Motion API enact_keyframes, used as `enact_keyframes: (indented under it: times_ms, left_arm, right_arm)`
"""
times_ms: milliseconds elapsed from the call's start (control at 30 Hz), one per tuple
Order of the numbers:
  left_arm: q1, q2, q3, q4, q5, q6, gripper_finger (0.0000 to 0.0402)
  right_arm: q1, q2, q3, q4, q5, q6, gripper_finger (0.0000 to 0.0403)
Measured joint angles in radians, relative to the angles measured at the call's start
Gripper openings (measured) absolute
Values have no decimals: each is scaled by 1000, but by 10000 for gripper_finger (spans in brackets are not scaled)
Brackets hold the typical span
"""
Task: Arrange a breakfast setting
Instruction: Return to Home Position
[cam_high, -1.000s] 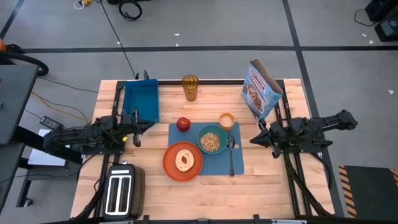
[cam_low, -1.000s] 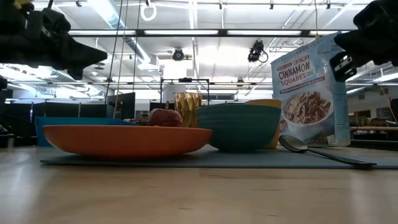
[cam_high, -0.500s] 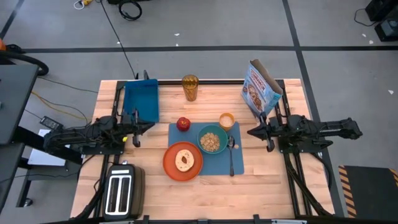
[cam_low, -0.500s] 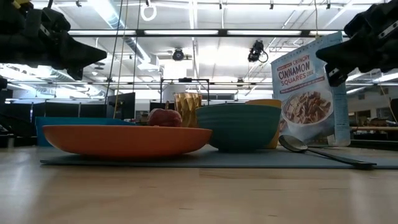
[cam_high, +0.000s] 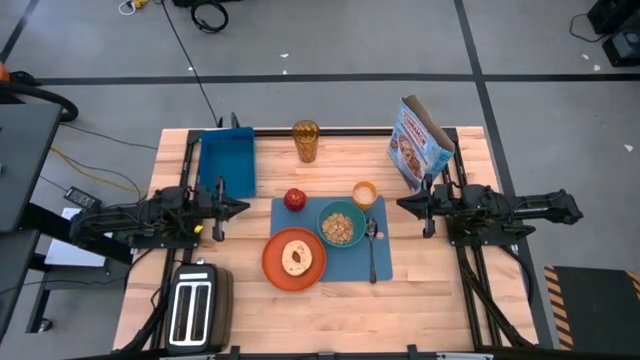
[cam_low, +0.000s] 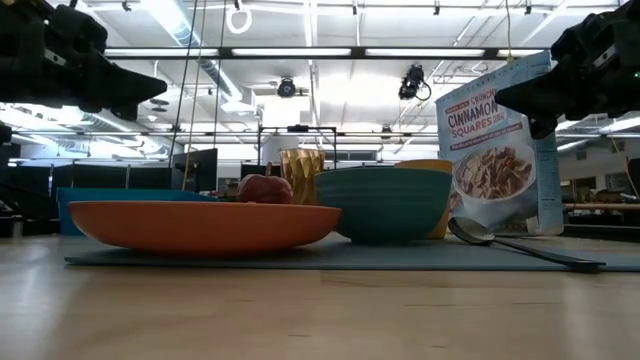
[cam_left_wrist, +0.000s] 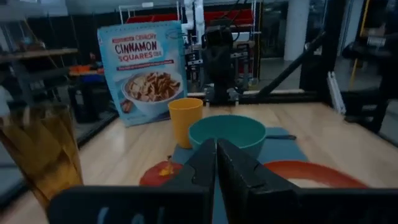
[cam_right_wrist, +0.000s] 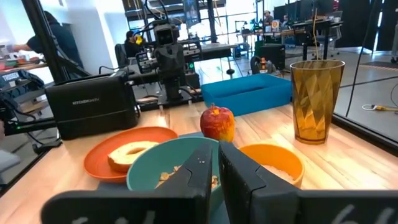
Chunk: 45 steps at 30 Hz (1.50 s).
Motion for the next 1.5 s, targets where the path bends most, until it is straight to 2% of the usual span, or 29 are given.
enact_keyframes:
  times_ms: [200,1500]
  left_arm:
    - [0,-1,-1,55,5,16,23]
    - [0,0,-2,63,2,13,23]
  right_arm:
    - [0,0,0,0,0,0,36]
    - [0,0,0,0,1,0,37]
